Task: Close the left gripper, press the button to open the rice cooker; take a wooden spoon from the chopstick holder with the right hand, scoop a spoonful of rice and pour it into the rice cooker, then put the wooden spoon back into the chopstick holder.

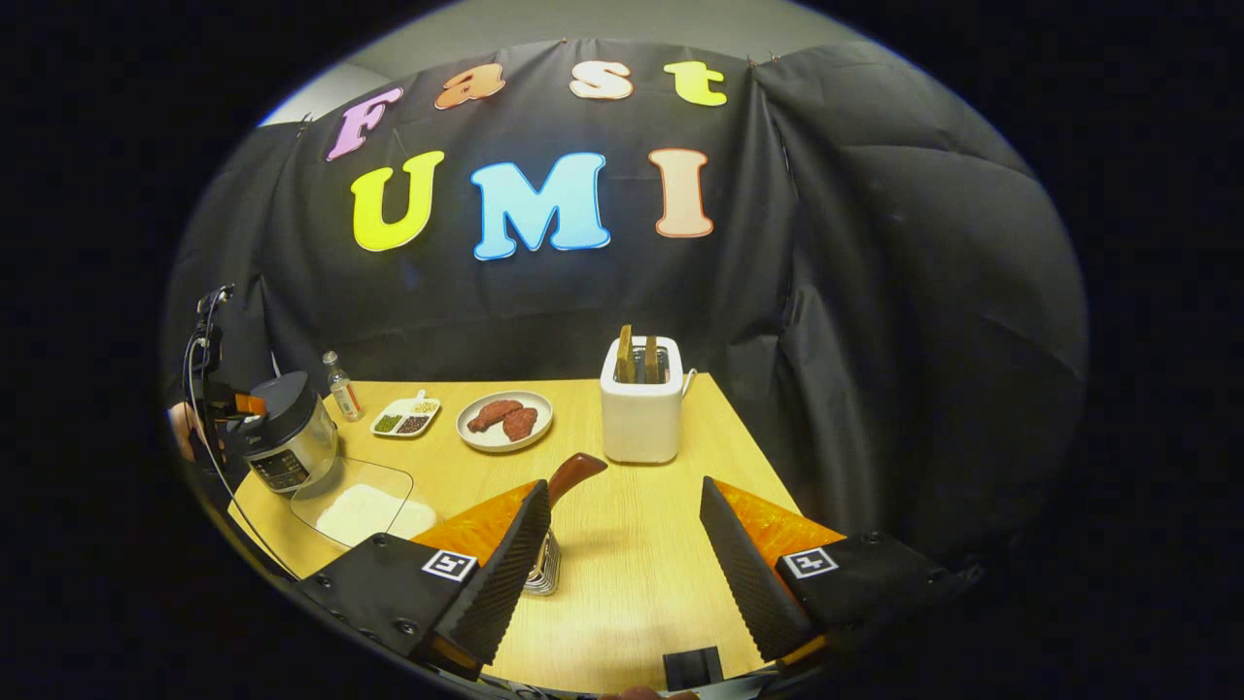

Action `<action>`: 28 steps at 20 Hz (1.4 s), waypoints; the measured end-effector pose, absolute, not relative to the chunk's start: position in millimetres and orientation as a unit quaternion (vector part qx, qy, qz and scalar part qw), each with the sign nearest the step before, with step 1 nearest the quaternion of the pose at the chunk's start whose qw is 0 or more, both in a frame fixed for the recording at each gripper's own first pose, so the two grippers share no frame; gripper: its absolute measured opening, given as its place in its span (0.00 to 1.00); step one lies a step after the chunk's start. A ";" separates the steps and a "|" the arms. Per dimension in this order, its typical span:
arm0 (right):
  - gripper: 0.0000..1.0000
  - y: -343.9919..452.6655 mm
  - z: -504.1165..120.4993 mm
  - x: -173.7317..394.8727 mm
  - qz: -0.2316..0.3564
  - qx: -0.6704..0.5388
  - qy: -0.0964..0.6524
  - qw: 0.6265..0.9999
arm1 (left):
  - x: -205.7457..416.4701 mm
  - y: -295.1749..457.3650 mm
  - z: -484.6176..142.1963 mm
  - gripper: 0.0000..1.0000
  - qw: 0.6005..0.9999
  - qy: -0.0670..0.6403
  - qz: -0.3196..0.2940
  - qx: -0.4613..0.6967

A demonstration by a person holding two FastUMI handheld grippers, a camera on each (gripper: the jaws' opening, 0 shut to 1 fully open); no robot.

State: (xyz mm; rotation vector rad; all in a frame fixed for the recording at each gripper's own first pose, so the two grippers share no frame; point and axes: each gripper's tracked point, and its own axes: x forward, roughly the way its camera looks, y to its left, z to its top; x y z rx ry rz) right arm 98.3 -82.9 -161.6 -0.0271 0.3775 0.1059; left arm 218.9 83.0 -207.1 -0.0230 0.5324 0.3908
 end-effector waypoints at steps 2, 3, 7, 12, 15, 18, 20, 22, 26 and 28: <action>0.98 -79.5 -147.5 95.4 0.044 -0.009 0.173 0.984 | 214.3 82.3 -202.4 0.96 0.944 0.266 0.197 -0.003; 0.98 -77.9 -137.4 94.4 0.040 -0.007 0.162 0.986 | 210.7 81.4 -202.0 0.96 0.942 0.267 0.204 -0.002; 0.98 -71.5 -102.7 86.9 0.031 -0.026 0.127 0.991 | 188.7 51.6 -152.2 0.93 0.960 0.209 0.184 0.037; 0.98 -49.8 -61.7 64.4 0.029 -0.015 0.096 0.995 | 141.8 -24.2 -30.0 0.93 0.989 0.080 0.085 0.090; 0.98 -41.0 -45.7 45.1 0.024 -0.008 0.081 0.996 | 98.5 -59.0 17.6 0.93 0.995 0.019 0.034 0.088; 0.92 -44.8 -44.1 18.9 0.004 -0.011 0.068 0.998 | 69.5 -77.9 25.5 0.92 0.998 0.001 0.013 0.056; 0.96 -48.9 -54.0 0.3 -0.008 -0.007 0.071 0.997 | 48.0 -84.0 24.1 0.93 0.999 -0.019 0.009 0.042; 0.98 -53.5 -70.6 -14.1 -0.023 0.000 0.087 0.996 | 33.8 -83.9 13.7 0.92 0.999 -0.030 0.009 0.041; 0.98 -54.9 -82.6 -30.9 -0.038 -0.013 0.100 0.994 | 22.0 -83.3 -7.7 0.92 0.999 -0.025 0.007 0.021; 0.98 -48.5 -84.5 -34.7 -0.038 -0.012 0.098 0.994 | 25.2 -75.9 -7.6 0.93 0.999 -0.030 0.013 0.027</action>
